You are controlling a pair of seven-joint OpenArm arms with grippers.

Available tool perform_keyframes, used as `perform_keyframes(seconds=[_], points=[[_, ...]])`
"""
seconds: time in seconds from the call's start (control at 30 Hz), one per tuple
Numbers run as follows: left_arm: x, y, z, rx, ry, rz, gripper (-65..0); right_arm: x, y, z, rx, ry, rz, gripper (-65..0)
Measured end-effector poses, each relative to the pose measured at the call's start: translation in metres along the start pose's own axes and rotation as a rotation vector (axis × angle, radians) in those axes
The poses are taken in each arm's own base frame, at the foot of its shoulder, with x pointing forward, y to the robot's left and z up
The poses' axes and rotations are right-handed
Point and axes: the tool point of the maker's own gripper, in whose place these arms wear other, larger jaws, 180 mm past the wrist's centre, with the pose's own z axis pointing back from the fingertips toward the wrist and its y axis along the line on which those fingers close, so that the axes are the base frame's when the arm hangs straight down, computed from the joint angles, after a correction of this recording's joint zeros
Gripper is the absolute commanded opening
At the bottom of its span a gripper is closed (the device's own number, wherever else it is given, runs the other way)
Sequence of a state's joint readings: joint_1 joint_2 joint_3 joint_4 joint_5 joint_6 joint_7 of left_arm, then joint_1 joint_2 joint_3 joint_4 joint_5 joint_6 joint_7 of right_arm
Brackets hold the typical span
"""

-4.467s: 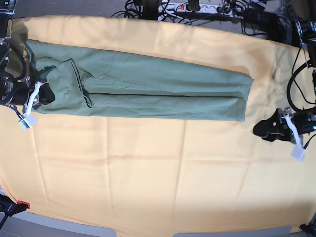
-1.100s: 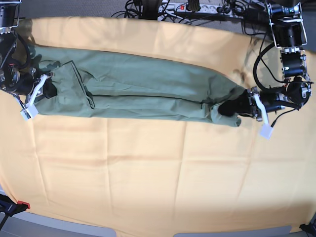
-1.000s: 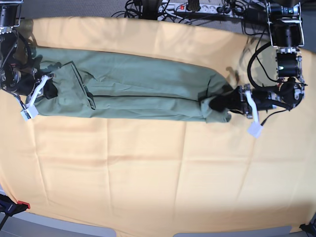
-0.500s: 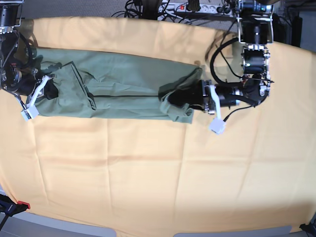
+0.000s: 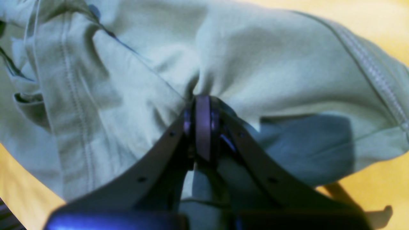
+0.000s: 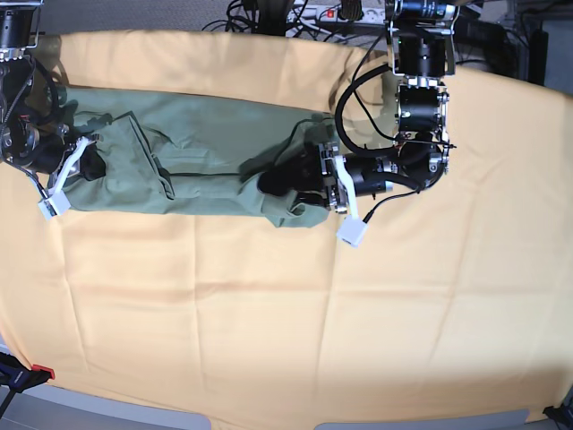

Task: Fold the T-shirt properly
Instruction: 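Fold the held strip end toward the right gripper with the left gripper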

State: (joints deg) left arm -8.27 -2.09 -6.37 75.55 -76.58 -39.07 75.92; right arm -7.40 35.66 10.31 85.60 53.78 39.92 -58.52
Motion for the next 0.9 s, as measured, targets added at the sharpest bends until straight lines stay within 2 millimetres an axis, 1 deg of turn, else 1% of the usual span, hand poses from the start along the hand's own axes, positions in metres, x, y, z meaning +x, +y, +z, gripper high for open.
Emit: perform_keyframes(seconds=[0.03,0.2,0.27,0.33,0.4,0.47,0.63,0.73,0.77,0.8,0.83,0.9], points=[[-0.003,-0.003,-0.004,-0.012,0.016,-0.001,-23.4,0.000,0.000,0.000,0.000,0.001,0.000,-65.0],[-0.025,-0.017,-0.026,-0.069,0.115,0.020,-23.2,0.000,0.000,0.000,0.000,0.000,0.000,-65.0],[-0.025,-0.024,-0.030,-0.105,0.107,0.028,-23.2,0.000,0.000,0.000,0.000,0.000,0.000,-65.0],[-0.024,-0.026,-0.031,-0.115,0.102,0.010,-23.2,0.000,0.000,0.000,0.000,0.000,0.000,-65.0],[-0.016,-0.026,-0.032,-0.116,0.056,-0.001,-23.2,0.000,0.000,0.000,0.000,0.001,0.000,-65.0],[-0.010,-0.021,-0.029,-0.092,0.029,-0.006,-23.2,-0.001,0.000,0.000,0.000,0.002,0.000,-65.0],[-0.015,0.006,-0.018,0.045,0.066,-0.042,-23.2,0.000,0.000,0.000,-0.001,0.001,0.001,-65.0],[-0.006,0.022,-0.009,0.128,0.028,-0.028,-23.6,0.001,0.000,0.000,0.002,-0.001,0.000,-65.0],[-0.003,0.027,-0.005,0.155,0.016,-0.021,-25.5,0.001,0.000,0.000,0.002,-0.001,0.000,-65.0],[-0.001,0.030,-0.001,0.172,0.002,-0.014,-29.6,0.001,0.000,0.000,0.002,-0.001,0.000,-65.0],[0.002,0.034,0.004,0.187,-0.011,-0.009,-35.7,0.001,0.000,0.000,0.002,-0.001,0.000,-65.0],[0.009,0.040,0.014,0.218,-0.044,-0.003,-51.4,0.001,0.000,0.000,0.002,-0.001,0.000,-65.0]])
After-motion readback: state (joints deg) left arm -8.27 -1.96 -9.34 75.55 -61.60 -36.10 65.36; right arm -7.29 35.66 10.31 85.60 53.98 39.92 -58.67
